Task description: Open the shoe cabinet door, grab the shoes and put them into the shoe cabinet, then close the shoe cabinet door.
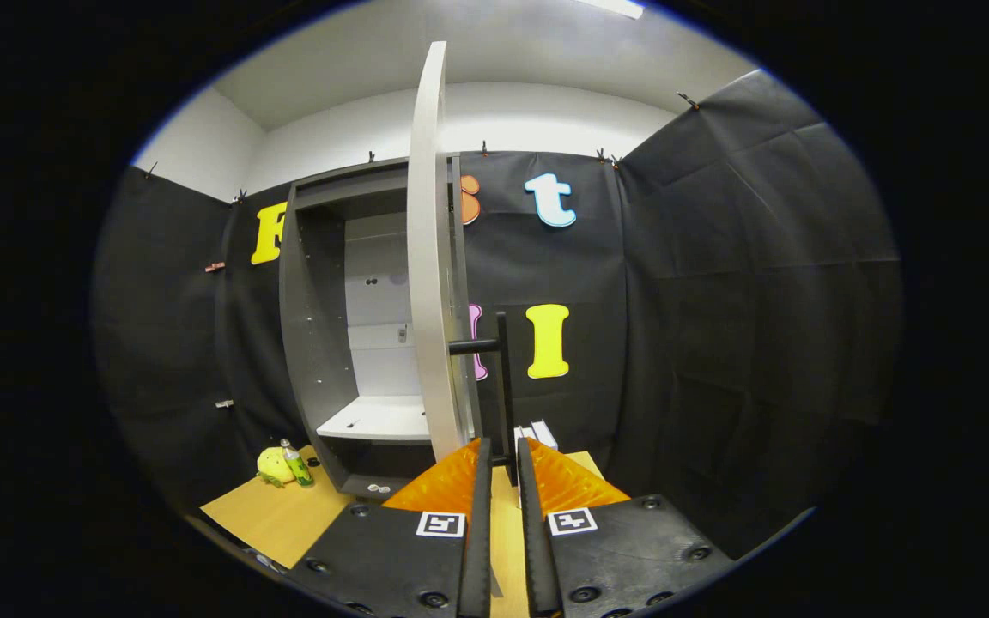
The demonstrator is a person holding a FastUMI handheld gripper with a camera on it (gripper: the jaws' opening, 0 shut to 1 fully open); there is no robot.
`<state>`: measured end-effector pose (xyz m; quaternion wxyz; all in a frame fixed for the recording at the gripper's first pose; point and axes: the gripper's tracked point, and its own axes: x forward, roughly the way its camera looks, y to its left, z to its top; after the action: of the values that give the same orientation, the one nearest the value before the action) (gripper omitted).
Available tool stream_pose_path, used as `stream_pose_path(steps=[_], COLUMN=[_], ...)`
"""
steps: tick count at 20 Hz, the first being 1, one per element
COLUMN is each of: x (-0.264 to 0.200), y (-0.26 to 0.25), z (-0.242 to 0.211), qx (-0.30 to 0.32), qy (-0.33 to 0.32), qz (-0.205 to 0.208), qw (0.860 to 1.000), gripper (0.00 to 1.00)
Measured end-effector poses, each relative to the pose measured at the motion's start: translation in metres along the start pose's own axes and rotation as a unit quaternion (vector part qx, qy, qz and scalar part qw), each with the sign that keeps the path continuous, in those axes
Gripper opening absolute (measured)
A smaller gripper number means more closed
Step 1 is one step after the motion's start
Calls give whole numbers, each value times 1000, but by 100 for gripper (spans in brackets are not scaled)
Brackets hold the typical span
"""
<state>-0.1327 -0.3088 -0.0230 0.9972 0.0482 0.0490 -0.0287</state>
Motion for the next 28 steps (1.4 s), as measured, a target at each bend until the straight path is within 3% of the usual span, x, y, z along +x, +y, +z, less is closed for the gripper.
stream_pose_path(steps=[5,13,16,21,28], x=[-25,-30,-25,-31,-29], y=[51,151,174,204,216], z=[-34,-174,-227,-330,-445], qx=[2,32,21,13,5], qy=[20,156,190,283,378], qz=[41,122,124,134,109], qw=[999,980,974,950,920], gripper=[21,21,21,21,21])
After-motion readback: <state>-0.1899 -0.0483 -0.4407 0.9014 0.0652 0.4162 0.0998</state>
